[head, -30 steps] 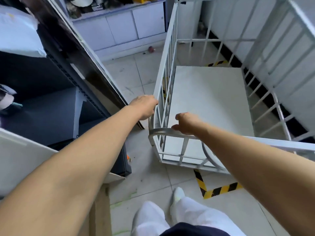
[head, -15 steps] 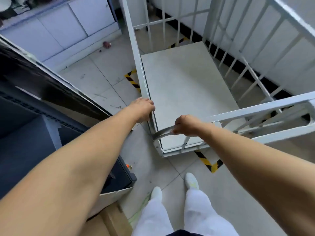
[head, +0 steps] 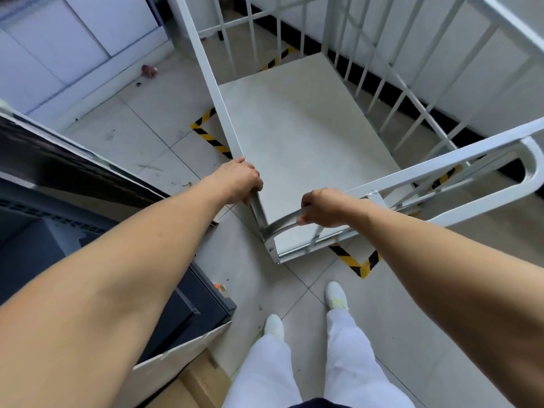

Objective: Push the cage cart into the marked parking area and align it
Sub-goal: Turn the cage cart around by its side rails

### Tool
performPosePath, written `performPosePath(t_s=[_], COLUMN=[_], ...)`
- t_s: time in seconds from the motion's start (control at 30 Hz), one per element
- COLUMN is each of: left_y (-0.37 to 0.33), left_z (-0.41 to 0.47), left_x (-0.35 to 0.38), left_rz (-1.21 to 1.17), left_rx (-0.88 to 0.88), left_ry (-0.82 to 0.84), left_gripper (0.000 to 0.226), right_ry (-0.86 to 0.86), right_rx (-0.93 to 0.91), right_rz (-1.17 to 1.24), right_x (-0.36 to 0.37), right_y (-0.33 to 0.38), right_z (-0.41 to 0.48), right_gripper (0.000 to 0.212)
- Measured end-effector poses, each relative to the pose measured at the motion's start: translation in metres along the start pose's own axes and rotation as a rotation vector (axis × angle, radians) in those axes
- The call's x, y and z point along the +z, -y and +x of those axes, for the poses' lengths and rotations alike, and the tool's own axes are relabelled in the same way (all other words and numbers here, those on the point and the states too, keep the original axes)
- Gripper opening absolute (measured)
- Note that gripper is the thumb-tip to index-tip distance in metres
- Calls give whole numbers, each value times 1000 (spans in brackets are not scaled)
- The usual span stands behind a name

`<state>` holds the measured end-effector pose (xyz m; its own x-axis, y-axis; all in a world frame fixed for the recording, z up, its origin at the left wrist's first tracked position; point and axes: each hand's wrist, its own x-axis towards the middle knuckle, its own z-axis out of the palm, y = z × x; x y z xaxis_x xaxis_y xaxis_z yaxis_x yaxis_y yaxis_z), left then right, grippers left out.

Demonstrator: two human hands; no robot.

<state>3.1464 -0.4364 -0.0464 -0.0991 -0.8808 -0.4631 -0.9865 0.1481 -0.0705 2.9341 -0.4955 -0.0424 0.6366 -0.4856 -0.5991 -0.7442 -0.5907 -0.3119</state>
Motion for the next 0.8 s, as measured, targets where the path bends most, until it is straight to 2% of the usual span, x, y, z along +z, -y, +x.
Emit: performPosePath(t_s=[0.4, 0.6, 0.8], left_y=[-38, -62, -84], left_z=[16, 21, 29], left_x=[-12, -18, -20], left_rz=[-41, -83, -115], left_rx=[67, 54, 81], left_ry=[-37, -38, -59], left_gripper=[34, 30, 27], right_ry=[23, 49, 68], right_rx=[37, 75, 113], right_rz=[52, 102, 153], right_x=[-6, -6, -13], right_y=[-40, -64, -83], right_z=[-19, -28, -40], right_gripper=[39, 26, 31])
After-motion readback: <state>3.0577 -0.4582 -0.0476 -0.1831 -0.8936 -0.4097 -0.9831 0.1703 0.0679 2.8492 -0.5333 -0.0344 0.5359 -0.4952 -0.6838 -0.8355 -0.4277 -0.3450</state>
